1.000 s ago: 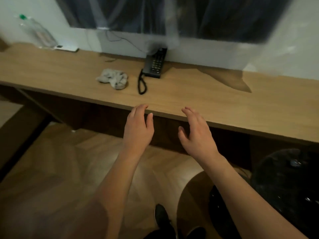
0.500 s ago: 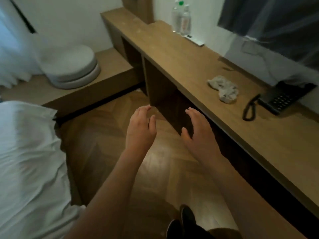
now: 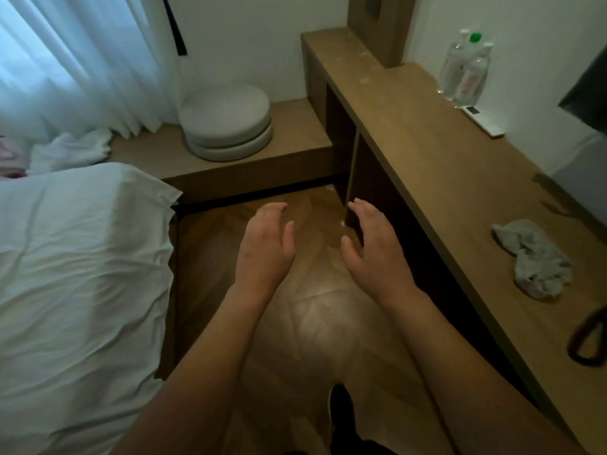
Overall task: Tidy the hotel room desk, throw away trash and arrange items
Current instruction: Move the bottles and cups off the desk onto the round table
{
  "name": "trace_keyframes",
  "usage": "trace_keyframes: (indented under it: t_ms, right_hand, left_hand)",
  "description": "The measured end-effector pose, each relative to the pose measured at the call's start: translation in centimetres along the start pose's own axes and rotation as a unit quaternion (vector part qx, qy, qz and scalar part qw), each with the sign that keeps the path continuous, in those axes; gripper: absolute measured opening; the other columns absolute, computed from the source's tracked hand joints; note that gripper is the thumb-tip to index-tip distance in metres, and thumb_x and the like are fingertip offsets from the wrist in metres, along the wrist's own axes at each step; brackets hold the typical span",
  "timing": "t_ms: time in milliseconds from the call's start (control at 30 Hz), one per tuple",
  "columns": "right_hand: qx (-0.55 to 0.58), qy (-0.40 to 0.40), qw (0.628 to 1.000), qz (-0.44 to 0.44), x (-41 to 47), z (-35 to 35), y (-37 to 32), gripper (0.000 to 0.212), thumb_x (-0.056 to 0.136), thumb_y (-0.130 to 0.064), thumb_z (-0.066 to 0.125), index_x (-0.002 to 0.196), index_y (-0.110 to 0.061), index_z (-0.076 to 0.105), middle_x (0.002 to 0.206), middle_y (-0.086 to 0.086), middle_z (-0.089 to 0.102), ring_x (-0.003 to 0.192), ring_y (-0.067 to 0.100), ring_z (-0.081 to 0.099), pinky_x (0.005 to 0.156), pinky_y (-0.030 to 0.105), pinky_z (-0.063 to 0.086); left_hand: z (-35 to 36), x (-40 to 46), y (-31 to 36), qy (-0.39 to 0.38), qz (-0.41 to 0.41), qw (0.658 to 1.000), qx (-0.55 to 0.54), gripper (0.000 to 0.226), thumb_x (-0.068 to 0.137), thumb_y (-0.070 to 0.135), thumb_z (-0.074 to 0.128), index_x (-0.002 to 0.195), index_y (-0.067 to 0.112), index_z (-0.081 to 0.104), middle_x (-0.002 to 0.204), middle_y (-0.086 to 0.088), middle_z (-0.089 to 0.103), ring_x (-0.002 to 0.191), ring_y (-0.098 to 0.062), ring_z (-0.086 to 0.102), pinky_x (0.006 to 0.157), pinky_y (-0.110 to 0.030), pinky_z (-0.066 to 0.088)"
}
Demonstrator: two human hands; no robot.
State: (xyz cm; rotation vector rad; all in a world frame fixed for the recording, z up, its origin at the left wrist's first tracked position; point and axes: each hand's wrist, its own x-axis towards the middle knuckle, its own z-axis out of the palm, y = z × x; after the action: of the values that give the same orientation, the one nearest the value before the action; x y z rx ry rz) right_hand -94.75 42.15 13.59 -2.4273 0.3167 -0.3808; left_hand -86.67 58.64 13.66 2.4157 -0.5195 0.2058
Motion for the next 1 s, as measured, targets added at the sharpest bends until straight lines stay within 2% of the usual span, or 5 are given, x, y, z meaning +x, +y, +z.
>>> trace_keyframes:
  t_ms: [200, 367, 467, 700, 1000]
  right_hand:
    - [0.007, -0.016, 0.999, -0.042, 7.6, 1.7, -0.7, 0.059, 0.095, -0.023, 0.06, 0.149, -0.021, 0.036, 0.153, -0.003, 0.038, 0.144, 0.01, 0.03, 0.119, 0.036, 0.03]
    - [-0.014, -0.04, 0.996, -0.073, 14.2, 5.1, -2.1, 0.059, 0.096, -0.022, 0.06, 0.15, -0.02, 0.036, 0.154, -0.002, 0.037, 0.145, 0.01, 0.028, 0.119, 0.029, 0.023]
    - [-0.012, -0.043, 0.996, -0.075, 19.0, 8.0, -3.3, 0.058, 0.095, -0.021, 0.061, 0.149, -0.02, 0.038, 0.153, -0.002, 0.039, 0.144, 0.01, 0.03, 0.117, 0.027, 0.023]
    - [-0.018, -0.046, 0.995, -0.092, 31.7, 14.4, -8.4, 0.058, 0.096, -0.022, 0.06, 0.149, -0.02, 0.037, 0.153, -0.003, 0.04, 0.144, 0.01, 0.031, 0.12, 0.039, 0.03]
    - [-0.01, -0.046, 0.996, -0.075, 45.0, 19.7, -11.5, 0.057, 0.096, -0.025, 0.06, 0.149, -0.024, 0.037, 0.153, -0.005, 0.039, 0.143, 0.008, 0.031, 0.119, 0.035, 0.03]
  left_hand:
    - [-0.2, 6.3, -1.9, 0.031, -0.02, 0.999, 0.007, 0.037, 0.101, 0.019, 0.057, 0.137, 0.01, 0.055, 0.132, -0.006, 0.06, 0.124, -0.016, 0.055, 0.107, -0.026, 0.04]
    - [-0.1, 11.7, -5.8, 0.047, -0.047, 0.998, 0.016, 0.035, 0.1, 0.016, 0.058, 0.134, 0.008, 0.057, 0.13, -0.008, 0.061, 0.122, -0.018, 0.057, 0.103, -0.021, 0.036]
    - [-0.2, 15.9, -8.9, 0.051, -0.05, 0.997, 0.018, 0.035, 0.101, 0.018, 0.056, 0.135, 0.01, 0.056, 0.131, -0.006, 0.061, 0.123, -0.015, 0.055, 0.102, -0.018, 0.033]
    - [-2.9, 28.3, -17.3, 0.063, -0.04, 0.997, 0.022, 0.033, 0.1, 0.014, 0.058, 0.132, 0.007, 0.058, 0.127, -0.009, 0.062, 0.119, -0.02, 0.058, 0.1, -0.02, 0.035]
    - [-4.0, 42.1, -23.7, 0.065, -0.025, 0.997, 0.023, 0.032, 0.099, 0.013, 0.058, 0.13, 0.005, 0.059, 0.127, -0.01, 0.063, 0.119, -0.022, 0.058, 0.1, -0.022, 0.035]
